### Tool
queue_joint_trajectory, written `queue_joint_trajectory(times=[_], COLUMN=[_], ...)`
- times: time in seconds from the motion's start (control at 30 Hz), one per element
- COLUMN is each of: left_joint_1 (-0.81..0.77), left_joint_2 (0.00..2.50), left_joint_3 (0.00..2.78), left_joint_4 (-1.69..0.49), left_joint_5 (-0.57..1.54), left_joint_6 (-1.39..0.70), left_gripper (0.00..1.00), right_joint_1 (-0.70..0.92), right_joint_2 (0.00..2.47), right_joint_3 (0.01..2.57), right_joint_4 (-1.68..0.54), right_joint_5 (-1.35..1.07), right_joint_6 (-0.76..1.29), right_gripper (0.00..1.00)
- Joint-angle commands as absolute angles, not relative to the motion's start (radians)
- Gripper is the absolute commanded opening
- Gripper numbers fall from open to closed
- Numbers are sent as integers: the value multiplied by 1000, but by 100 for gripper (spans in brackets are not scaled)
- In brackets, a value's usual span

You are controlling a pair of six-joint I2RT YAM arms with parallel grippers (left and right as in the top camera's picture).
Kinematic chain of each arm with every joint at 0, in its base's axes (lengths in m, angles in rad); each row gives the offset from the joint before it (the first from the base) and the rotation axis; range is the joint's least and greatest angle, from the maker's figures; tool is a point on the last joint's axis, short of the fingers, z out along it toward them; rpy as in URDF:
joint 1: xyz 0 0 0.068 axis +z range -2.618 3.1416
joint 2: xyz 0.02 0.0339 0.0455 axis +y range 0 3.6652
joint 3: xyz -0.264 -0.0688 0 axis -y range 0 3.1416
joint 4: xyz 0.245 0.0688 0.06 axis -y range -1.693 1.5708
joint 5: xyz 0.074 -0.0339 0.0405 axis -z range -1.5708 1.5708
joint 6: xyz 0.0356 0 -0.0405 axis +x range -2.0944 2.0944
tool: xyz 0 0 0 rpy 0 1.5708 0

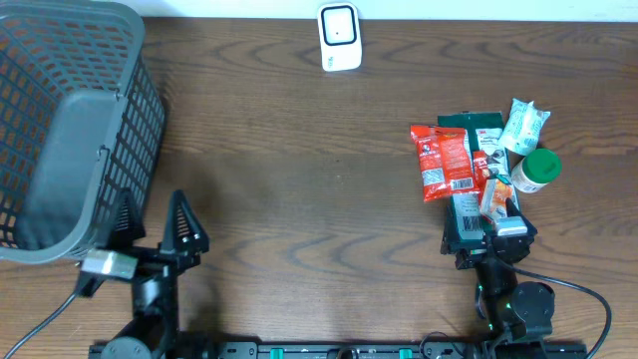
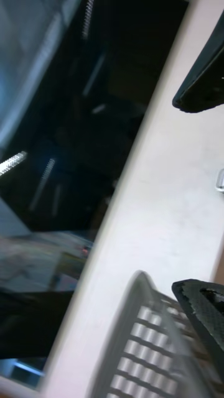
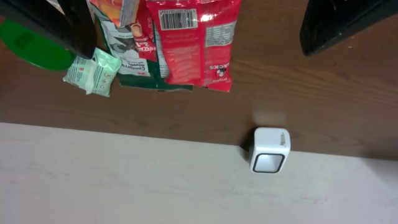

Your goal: Scan the item barcode

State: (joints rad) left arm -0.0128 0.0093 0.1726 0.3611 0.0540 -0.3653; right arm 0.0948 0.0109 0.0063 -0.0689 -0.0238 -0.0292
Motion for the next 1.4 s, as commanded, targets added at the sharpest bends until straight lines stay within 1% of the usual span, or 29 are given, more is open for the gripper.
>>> queue_joint_trajectory(times=[0.0,0.13,0.27,0.4,0.53,0.63,0.67,0.73,1.37], left_joint_1=[-7,-7,-7,-7,-7,-7,-7,-7,-7], left_joint_2=[2,2,2,2,2,2,2,2,4], left_joint_3=[79,2,4,4,4,4,4,4,4], left_joint_4=[411,400,268,74,-26,-54,-58,-56,-56], left_joint_5=[67,67,67,67,67,104,145,176,175], left_joint_6=[-364,-364,-363,-347,-226,-109,-26,27,30], left_gripper=[86,86,86,86,86,86,86,86,86], right_joint_1=[103,103,103,103,103,103,103,103,103], right_joint_2=[6,6,6,6,6,6,6,6,6], right_joint_3=[6,6,6,6,6,6,6,6,6], right_joint_4=[-72,-72,-72,-72,-72,-72,-72,-72,-72], right_joint_5=[-28,-28,-28,-28,-28,-28,-28,-28,-28], right_joint_6=[-12,-12,-12,-12,-12,-12,-12,-12,-12], right_gripper=[99,99,99,99,99,99,99,99,99])
